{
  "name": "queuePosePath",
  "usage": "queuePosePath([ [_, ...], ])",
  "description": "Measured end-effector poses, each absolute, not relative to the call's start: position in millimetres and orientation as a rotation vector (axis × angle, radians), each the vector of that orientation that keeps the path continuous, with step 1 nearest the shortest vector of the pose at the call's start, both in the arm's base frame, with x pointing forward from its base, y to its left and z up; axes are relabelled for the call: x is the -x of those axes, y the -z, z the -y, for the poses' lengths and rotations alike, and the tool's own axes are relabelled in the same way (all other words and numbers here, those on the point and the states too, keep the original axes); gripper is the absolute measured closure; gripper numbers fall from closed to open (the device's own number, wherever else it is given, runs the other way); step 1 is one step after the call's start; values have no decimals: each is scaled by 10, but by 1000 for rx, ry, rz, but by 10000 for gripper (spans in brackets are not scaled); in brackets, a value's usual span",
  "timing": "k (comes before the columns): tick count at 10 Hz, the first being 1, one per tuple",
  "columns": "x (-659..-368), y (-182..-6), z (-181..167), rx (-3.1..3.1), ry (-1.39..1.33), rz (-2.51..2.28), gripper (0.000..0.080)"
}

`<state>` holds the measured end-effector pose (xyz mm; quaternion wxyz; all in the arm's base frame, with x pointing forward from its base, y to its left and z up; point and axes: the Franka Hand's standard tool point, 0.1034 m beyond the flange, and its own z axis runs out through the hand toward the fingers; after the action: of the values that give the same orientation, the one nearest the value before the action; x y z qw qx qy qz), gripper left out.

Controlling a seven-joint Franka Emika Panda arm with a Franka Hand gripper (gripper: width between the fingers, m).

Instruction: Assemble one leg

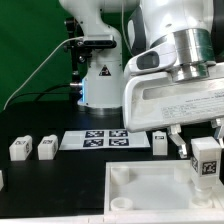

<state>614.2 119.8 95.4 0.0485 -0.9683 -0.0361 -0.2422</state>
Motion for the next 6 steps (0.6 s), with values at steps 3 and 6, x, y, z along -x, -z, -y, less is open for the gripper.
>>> queuePosePath([
  [3,-6171,-950,-1140,2956,744,120,506],
  [6,-6199,-923,-1119,2953,762,118,506],
])
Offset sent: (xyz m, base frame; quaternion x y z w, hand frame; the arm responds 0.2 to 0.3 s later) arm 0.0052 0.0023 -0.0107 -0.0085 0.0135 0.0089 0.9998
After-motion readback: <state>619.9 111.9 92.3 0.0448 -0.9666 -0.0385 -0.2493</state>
